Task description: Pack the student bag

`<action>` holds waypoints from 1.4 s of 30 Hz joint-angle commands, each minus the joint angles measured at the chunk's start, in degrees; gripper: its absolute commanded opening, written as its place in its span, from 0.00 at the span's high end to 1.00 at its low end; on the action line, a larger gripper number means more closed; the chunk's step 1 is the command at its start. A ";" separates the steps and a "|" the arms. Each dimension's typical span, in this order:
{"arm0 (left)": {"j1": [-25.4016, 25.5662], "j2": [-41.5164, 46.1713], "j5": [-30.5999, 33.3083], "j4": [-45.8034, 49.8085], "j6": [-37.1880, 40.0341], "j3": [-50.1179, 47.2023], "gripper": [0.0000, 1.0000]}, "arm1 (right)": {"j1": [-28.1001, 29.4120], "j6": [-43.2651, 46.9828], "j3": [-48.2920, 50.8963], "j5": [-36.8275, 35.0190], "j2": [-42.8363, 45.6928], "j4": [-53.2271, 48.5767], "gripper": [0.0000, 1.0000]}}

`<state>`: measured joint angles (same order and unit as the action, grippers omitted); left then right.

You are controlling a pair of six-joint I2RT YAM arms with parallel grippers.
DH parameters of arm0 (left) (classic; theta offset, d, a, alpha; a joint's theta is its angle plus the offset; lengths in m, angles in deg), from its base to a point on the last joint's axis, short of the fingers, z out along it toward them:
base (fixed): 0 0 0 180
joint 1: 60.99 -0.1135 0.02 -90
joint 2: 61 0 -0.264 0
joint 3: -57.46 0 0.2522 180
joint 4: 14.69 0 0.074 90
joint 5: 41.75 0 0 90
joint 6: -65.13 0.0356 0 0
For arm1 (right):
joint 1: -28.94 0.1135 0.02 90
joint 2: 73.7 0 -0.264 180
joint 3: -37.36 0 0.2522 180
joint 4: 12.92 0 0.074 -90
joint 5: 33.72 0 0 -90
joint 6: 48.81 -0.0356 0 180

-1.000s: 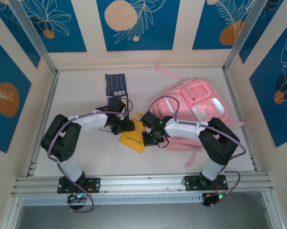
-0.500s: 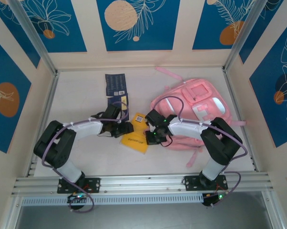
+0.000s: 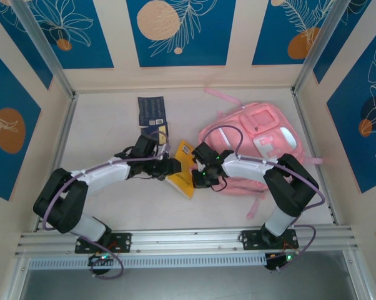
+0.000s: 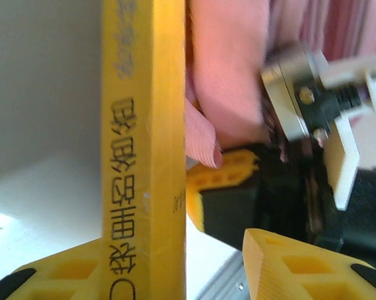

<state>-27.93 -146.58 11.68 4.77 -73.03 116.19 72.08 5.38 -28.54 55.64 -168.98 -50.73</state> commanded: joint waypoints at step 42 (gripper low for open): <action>-4.34 32.05 -9.42 -6.46 0.54 7.71 1.00 | -18.44 -31.71 -0.99 45.28 16.02 51.90 0.06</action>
<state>-31.91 -116.44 7.48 8.92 -69.60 123.97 53.17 -18.10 -29.94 94.22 -151.52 -11.33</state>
